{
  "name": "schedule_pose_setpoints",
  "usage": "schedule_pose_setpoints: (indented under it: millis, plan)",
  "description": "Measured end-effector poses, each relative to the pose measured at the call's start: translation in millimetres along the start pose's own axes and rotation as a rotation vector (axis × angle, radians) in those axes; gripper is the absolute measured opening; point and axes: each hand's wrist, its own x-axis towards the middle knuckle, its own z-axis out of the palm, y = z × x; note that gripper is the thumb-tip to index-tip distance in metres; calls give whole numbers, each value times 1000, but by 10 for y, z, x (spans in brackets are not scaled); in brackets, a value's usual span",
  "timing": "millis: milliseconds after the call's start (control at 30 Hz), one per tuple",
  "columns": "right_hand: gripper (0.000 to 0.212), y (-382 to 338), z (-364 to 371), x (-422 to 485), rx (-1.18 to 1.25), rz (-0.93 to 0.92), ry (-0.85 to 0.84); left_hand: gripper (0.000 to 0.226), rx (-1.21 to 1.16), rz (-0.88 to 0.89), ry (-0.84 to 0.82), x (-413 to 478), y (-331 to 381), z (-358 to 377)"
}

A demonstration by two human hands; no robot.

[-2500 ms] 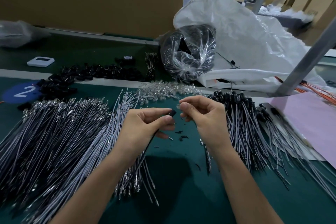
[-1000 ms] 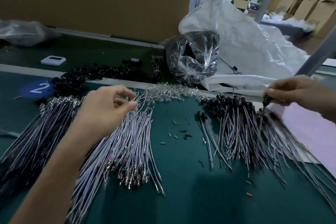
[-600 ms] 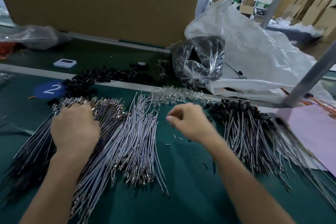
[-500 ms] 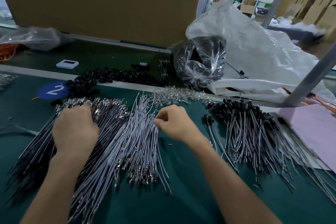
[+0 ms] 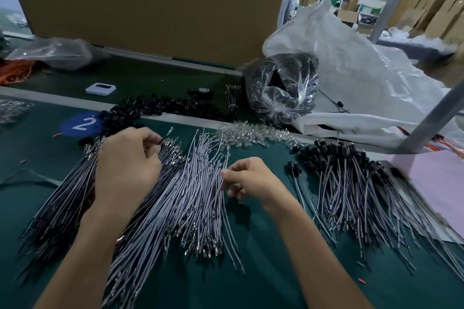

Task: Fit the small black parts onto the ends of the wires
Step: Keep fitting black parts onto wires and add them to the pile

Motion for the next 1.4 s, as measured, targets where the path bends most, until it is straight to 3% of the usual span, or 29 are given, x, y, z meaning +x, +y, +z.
schedule_pose_setpoints:
  millis: [100, 300, 500, 733, 867, 1100, 1400]
  plan:
    - [14, 20, -58, -66, 124, -68, 30, 10, -206, -45, -66, 40, 221, -9]
    - [8, 10, -134, -256, 299, -362, 208, 4, -808, -285, -380, -108, 652, 208]
    - [8, 99, -194, -358, 168, -481, 411, 3, -1105, -508, -386, -348, 869, 565]
    - [10, 199, -316, -390, 201, -562, 491, 4, -1370, -751, -381, -340, 952, 667]
    - [23, 187, -371, -418, 279, -654, 461, 3, -1561, -1030, -430, -265, 948, 662]
    - [18, 213, -323, -444, 207, -793, 301, 31, -1538, -1164, -431, -395, 1122, 758]
    - [31, 168, -266, -477, 115, -788, 274, 29, -1264, -1091, -385, -534, 1198, 907]
